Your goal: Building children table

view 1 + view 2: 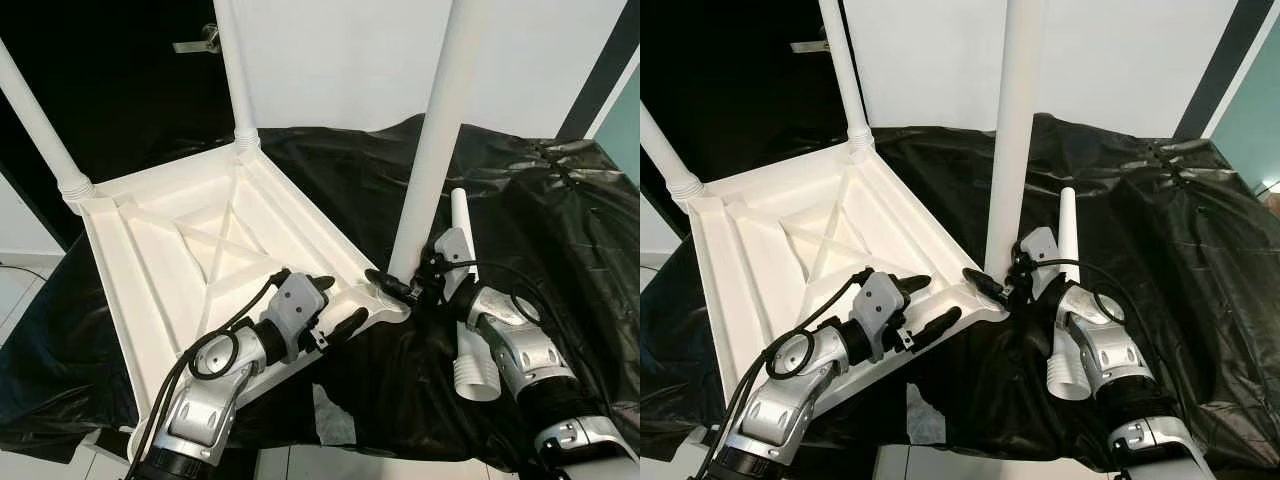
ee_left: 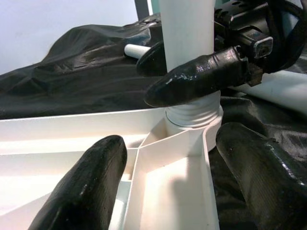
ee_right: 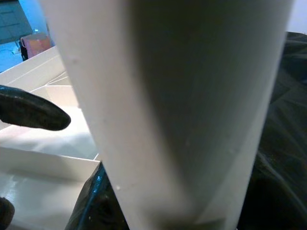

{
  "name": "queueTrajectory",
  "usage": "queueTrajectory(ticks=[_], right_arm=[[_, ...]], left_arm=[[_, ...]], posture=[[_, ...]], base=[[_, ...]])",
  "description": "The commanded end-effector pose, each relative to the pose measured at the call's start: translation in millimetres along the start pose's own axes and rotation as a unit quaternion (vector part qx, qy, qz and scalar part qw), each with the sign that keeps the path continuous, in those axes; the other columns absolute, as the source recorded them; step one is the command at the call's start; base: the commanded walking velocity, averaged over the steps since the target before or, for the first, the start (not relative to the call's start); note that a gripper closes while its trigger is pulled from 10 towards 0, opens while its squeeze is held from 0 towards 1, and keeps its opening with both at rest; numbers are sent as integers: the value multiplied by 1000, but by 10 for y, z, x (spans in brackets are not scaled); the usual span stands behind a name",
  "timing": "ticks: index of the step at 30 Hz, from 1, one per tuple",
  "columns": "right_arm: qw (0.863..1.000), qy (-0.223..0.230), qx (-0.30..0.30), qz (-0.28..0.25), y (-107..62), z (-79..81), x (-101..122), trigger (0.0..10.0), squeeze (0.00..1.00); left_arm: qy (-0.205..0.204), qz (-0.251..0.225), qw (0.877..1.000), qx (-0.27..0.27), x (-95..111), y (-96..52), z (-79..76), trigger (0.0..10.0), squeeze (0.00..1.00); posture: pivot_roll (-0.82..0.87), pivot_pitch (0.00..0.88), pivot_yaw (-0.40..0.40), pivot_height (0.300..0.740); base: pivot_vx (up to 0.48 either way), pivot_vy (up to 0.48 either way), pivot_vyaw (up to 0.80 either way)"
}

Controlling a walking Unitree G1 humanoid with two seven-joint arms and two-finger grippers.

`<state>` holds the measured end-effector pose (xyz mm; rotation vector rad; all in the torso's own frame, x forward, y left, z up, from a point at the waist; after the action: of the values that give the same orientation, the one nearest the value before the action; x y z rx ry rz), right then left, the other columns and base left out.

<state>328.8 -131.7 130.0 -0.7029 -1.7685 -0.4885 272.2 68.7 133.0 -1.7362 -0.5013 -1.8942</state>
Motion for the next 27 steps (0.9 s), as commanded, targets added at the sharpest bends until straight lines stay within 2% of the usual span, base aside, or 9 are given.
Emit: queueTrajectory(ticks=[1, 4, 5, 6, 11, 17, 20, 25, 27], right_arm=[[1000, 7, -10, 27, -35, 72, -118, 0, 0], [998, 18, -45, 32, -38, 56, -153, 0, 0], [997, 15, -64, 35, -42, 49, -163, 9490, 0], [996, 16, -76, 35, -45, 53, -166, 10000, 0], [991, 24, -121, 43, -35, 92, -173, 10000, 0], [962, 55, -257, 76, -42, 142, -237, 10000, 0], [956, 58, -275, 78, -43, 165, -236, 10000, 0], [930, 90, -347, 76, -17, 277, -212, 10000, 0], [930, 90, -347, 76, -17, 277, -212, 10000, 0]], left_arm=[[4, 3, 1000, 25, -17, -6, 7, 10000, 0], [3, 5, 1000, 25, -27, -8, 2, 10000, 0], [2, 6, 1000, 25, -28, -11, 1, 10000, 0], [1, 6, 1000, 24, -29, -16, -2, 10000, 0], [0, 8, 1000, 23, -42, -22, -10, 10000, 0], [-21, 16, 999, 42, -92, -6, 43, 10000, 0], [-24, 15, 999, 46, -93, -3, 49, 10000, 0], [-29, 19, 998, 50, -109, -14, 35, 10000, 0], [-29, 19, 998, 50, -109, -14, 35, 10000, 0]], posture=[[18, 0, -37, 740], [16, 0, -35, 740], [11, 0, -30, 740], [8, 0, -25, 740], [-4, 0, -21, 740], [-20, 0, -18, 740], [-21, 0, -16, 740], [-21, 0, -13, 740], [-21, 0, -13, 740]], base=[[0, 0, 0], [0, 0, 0], [0, 0, 0], [0, 0, 0], [0, 0, 0], [0, 0, 0], [0, 0, 0], [0, 0, 0], [0, 0, 0]])
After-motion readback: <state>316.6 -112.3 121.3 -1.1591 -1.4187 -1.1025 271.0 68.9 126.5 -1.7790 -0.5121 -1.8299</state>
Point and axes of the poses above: a point about 5 cm out from each wrist's last joint towards the gripper, its own y axis pointing out of the wrist towards the gripper, its own x axis along the axis of the wrist's last joint, z = x × y, the point moved 2 cm from there along y, pointing out of the wrist towards the gripper, and after that the axes turned 7 degrees about -y, right-handed, at the moved point
